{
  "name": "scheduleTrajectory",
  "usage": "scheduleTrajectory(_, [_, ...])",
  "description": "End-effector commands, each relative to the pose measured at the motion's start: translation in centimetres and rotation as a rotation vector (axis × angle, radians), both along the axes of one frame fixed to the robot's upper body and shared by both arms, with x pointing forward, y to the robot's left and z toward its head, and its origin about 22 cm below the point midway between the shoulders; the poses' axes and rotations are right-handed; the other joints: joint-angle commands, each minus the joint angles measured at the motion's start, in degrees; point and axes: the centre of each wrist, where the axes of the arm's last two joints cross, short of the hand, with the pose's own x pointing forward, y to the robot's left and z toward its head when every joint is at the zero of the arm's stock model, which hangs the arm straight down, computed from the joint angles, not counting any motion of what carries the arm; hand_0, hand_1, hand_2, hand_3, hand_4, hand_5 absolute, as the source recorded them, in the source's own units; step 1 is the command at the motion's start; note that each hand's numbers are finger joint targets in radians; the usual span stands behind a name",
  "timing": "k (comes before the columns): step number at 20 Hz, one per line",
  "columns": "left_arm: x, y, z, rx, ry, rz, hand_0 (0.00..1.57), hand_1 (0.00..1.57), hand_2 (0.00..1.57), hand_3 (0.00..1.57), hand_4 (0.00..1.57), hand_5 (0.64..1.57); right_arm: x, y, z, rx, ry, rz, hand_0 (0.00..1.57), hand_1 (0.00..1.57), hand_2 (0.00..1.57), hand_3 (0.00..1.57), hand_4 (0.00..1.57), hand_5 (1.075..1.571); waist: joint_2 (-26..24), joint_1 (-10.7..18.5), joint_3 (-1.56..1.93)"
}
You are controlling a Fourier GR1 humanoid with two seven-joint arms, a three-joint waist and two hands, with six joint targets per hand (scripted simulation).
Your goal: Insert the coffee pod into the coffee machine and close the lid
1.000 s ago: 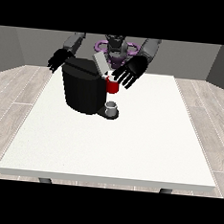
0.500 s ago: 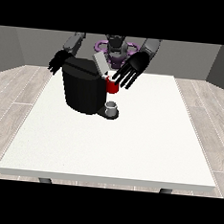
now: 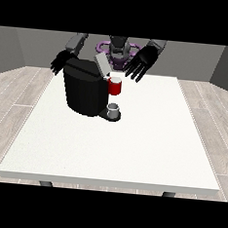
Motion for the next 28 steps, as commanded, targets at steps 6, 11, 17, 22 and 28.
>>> scheduleTrajectory(6, [-1.0, -1.0, -6.4, -0.397, 0.112, 0.018, 0.0, 0.0, 0.0, 0.0, 0.0, 1.571, -2.9, -3.8, -3.6, 0.039, 0.116, -0.089, 0.0, 0.0, 0.0, 0.0, 0.39, 1.571, -8.78, 5.36, -0.03])
scheduleTrajectory(11, [-3.1, -3.3, -13.2, -0.735, 0.228, 0.001, 0.0, 0.0, 0.0, 0.0, 0.0, 1.571, -5.3, -5.8, -5.5, 0.025, 0.199, -0.149, 0.0, 0.0, 0.0, 0.0, 0.4, 1.571, -16.03, 9.23, -0.04])
scheduleTrajectory(17, [-5.7, 0.2, -17.7, -0.842, 0.294, 0.076, 0.0, 0.0, 0.0, 0.0, 0.19, 1.571, -5.7, -5.7, -4.5, -0.041, 0.182, -0.105, 0.0, 0.0, 0.0, 0.0, 0.43, 1.571, -20.91, 12.05, -0.03])
scheduleTrajectory(22, [-9.1, 2.1, -22.4, -0.93, 0.388, 0.162, 0.0, 0.0, 0.0, 0.0, 0.0, 1.571, -5.9, -4.6, -2.7, -0.033, 0.149, 0.021, 0.0, 0.0, 0.0, 0.0, 0.37, 1.571, -25.23, 12.83, -0.03])
scheduleTrajectory(28, [-11.9, 2.3, -25.0, -1.005, 0.334, 0.167, 0.0, 0.0, 0.0, 0.0, 0.0, 1.571, -3.3, -3.2, 2.0, -0.068, 0.028, 0.13, 0.0, 0.0, 0.0, 0.0, 0.04, 1.571, -23.15, 13.29, -0.04])
